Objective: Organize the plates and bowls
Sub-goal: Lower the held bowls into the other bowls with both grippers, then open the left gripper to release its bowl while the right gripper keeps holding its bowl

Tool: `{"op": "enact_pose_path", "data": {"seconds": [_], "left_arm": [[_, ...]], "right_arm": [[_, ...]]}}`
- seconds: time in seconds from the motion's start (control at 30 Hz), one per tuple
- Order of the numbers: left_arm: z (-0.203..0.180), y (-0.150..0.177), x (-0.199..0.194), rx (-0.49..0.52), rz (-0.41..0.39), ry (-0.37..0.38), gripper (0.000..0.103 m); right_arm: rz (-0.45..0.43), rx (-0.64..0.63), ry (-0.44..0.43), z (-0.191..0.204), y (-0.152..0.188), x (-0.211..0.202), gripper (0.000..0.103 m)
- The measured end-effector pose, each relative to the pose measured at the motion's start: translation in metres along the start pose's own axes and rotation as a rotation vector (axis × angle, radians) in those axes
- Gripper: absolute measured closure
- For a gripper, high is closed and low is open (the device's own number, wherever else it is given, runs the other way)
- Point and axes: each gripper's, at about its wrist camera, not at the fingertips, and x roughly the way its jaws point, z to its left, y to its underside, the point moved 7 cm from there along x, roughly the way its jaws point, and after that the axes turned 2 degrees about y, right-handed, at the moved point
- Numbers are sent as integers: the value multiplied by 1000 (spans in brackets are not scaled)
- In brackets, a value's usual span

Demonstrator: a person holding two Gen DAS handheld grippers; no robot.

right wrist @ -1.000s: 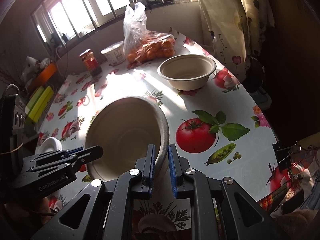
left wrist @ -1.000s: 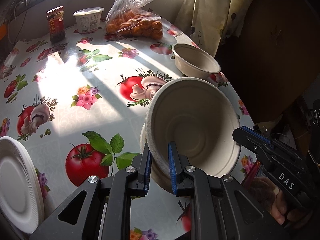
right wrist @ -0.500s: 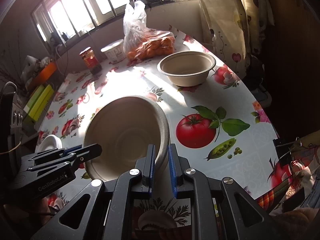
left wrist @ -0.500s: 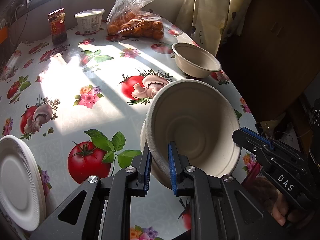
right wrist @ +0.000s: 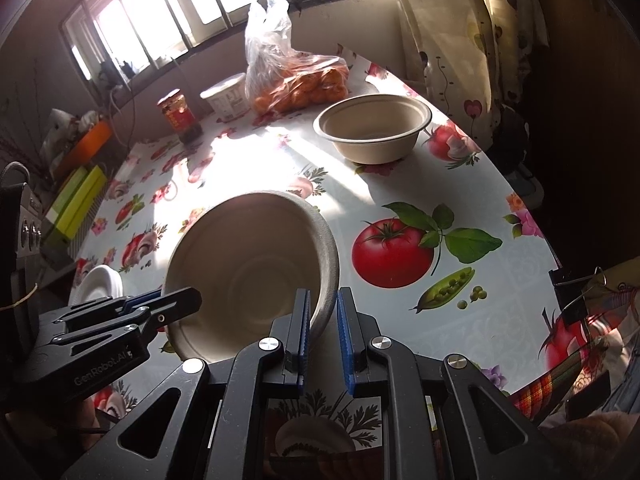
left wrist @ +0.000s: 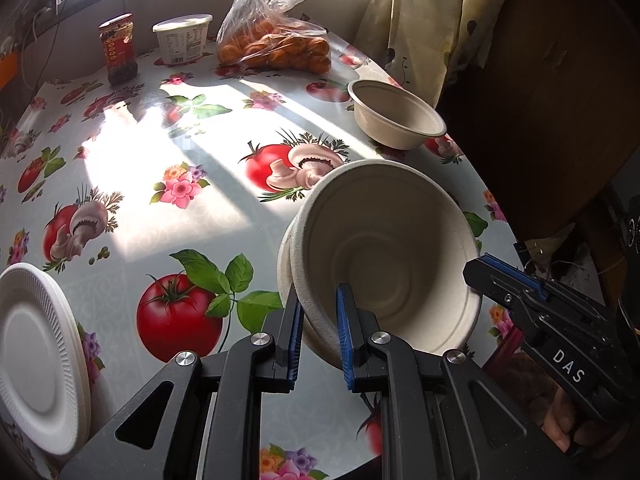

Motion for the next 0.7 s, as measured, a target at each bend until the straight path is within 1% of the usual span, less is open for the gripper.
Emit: {"op": "enact_pose_path", "data": {"seconds": [0.53, 0.6, 0.7], "left_arm": [[0, 0, 1, 3, -3, -19, 84], [-1, 1, 1, 10, -4, -20, 82], [-1, 1, 1, 12, -4, -19, 76]], "right_arm": [[1, -1, 0, 0, -1, 2, 88], [3, 0, -1, 0, 0, 3, 88], [12, 2, -8, 0, 1, 6, 88]]}}
